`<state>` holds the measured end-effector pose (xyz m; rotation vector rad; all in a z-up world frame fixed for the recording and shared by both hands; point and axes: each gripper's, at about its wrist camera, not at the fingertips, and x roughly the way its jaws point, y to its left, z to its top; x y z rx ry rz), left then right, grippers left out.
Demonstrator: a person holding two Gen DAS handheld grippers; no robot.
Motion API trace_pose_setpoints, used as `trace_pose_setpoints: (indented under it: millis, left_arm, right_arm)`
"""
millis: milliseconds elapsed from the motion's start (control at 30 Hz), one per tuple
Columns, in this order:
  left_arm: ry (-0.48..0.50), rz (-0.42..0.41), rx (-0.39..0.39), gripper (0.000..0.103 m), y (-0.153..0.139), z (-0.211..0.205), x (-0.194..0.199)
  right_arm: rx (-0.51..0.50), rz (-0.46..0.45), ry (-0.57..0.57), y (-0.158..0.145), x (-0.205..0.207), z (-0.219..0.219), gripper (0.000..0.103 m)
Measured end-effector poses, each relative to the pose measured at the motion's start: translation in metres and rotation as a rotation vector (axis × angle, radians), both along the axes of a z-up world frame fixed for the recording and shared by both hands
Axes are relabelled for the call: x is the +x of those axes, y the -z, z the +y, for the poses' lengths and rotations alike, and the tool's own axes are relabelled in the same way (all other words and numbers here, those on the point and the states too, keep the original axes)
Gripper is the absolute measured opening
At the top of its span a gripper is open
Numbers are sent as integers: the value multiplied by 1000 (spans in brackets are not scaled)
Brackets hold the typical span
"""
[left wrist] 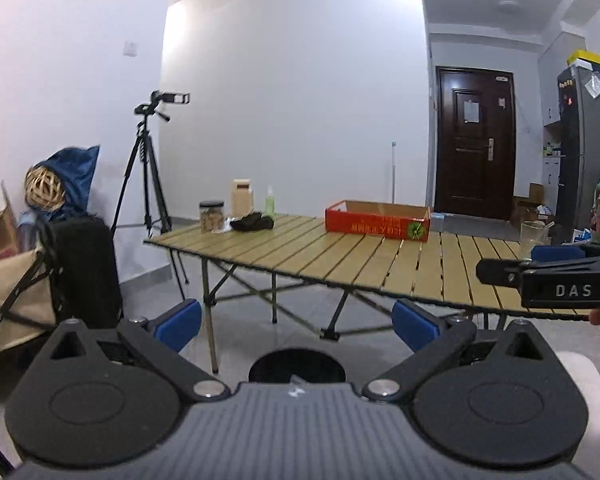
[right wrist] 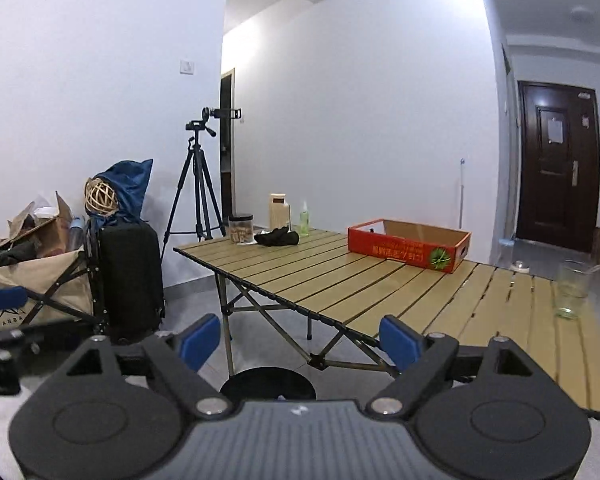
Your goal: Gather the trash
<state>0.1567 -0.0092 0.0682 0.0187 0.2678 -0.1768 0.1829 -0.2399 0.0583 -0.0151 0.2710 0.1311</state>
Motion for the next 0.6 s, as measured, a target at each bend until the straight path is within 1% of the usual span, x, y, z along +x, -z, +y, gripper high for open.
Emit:
trace_pose_setpoints:
  millis: [67,133,367,600]
  left_arm:
    - [-12,4,-2,103,2,5,-17]
    - [-20,-3,16,103,2,6,-32]
    - [-48,-10,0,103,2,16,-74]
    - [-57,-24,-4,103,2,24,-101]
  right_arm:
    - [2,-16,-11,0,-19,8,87]
    - [-3,-30,-32,1,-39,17,88]
    - [-75,-90,-57,5,-97,43,88]
    - [-70,-109,-79,6,-125,57,89]
